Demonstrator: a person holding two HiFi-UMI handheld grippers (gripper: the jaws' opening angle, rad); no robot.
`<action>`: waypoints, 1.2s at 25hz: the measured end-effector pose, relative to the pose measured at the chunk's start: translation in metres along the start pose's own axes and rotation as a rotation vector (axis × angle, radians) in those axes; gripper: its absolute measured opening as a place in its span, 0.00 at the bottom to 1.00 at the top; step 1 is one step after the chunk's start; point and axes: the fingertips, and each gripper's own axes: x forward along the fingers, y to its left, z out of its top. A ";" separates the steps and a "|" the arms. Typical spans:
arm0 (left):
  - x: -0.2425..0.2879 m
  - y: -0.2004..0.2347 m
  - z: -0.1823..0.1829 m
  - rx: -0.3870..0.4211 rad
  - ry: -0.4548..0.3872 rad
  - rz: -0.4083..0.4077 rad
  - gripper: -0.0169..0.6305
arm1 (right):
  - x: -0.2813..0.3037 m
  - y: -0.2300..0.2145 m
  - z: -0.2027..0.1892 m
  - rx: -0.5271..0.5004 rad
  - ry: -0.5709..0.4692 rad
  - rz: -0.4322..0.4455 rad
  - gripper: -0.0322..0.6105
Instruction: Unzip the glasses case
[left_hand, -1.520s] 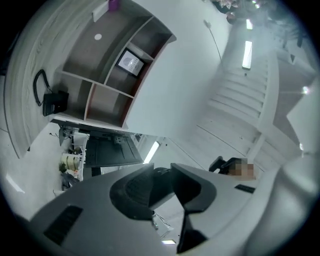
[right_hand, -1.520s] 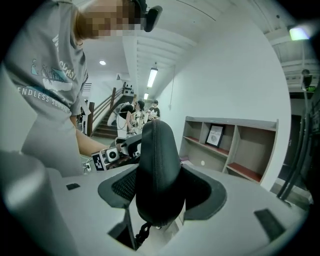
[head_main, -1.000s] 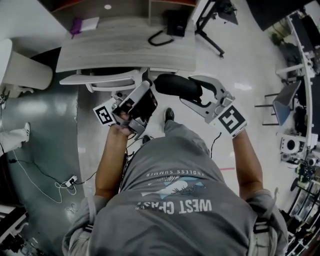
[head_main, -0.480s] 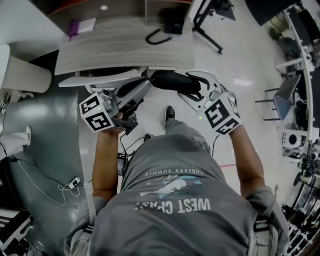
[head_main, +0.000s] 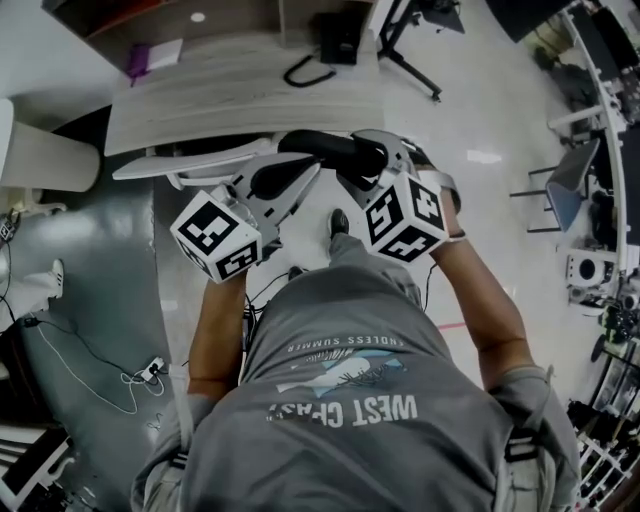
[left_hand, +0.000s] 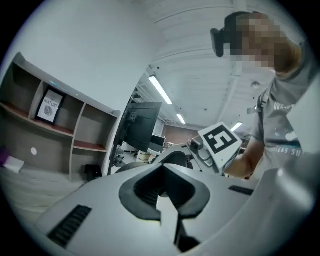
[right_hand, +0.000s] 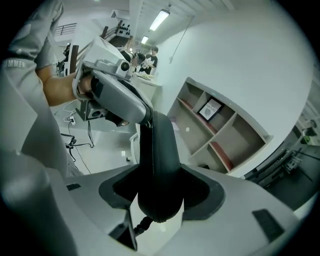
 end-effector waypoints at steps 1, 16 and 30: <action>0.004 -0.001 -0.003 0.011 0.011 0.008 0.02 | 0.003 0.000 0.001 -0.009 0.009 -0.001 0.43; 0.009 0.016 0.010 -0.267 -0.179 -0.041 0.02 | 0.001 -0.010 0.021 -0.106 -0.332 -0.062 0.49; 0.027 0.019 0.010 -0.239 -0.145 -0.073 0.02 | 0.008 -0.019 -0.008 -0.033 -0.230 -0.062 0.47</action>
